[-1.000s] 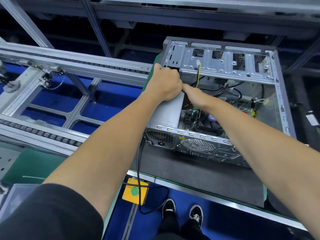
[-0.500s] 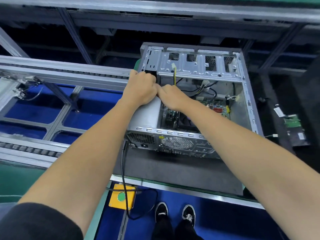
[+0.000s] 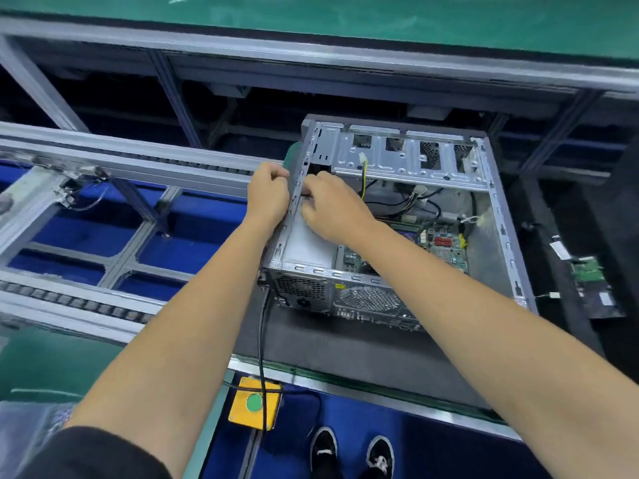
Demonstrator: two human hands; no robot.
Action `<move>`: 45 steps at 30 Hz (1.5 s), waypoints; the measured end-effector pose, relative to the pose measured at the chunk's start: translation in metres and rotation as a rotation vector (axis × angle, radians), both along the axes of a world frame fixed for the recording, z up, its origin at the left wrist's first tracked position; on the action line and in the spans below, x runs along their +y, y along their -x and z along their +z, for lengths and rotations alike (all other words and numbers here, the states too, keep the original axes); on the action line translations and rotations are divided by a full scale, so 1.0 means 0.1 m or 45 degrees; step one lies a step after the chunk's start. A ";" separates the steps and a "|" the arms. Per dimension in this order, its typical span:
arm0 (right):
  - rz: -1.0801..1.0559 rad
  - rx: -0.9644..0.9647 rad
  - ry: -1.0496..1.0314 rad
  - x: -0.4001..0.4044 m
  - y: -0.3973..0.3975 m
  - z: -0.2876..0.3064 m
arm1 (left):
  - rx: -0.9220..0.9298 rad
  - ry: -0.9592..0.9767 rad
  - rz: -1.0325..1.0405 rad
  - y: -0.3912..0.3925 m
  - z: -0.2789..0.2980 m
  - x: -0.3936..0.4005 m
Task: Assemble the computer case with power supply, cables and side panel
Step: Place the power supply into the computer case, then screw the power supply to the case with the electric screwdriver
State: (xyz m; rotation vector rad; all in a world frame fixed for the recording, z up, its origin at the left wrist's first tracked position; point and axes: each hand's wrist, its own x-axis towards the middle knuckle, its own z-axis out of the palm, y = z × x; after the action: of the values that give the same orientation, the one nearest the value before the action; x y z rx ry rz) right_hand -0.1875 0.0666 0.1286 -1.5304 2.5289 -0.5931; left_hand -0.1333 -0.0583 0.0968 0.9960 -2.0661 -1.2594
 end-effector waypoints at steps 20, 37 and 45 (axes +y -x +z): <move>0.040 -0.137 0.123 0.19 -0.16 0.15 | -0.052 0.165 -0.106 -0.26 0.12 0.10; -0.363 -0.197 0.135 1.52 0.70 0.32 | -0.114 0.419 -0.641 0.82 0.44 1.55; -0.755 -0.322 0.413 2.86 1.36 0.08 | -0.198 0.612 -0.873 1.21 0.26 2.31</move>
State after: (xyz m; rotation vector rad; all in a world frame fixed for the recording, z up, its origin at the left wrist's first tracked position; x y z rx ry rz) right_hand -0.3233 0.3528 0.1362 -0.6706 2.7551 -1.2288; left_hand -0.2546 0.1723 0.1227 0.1642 -2.7762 -0.8939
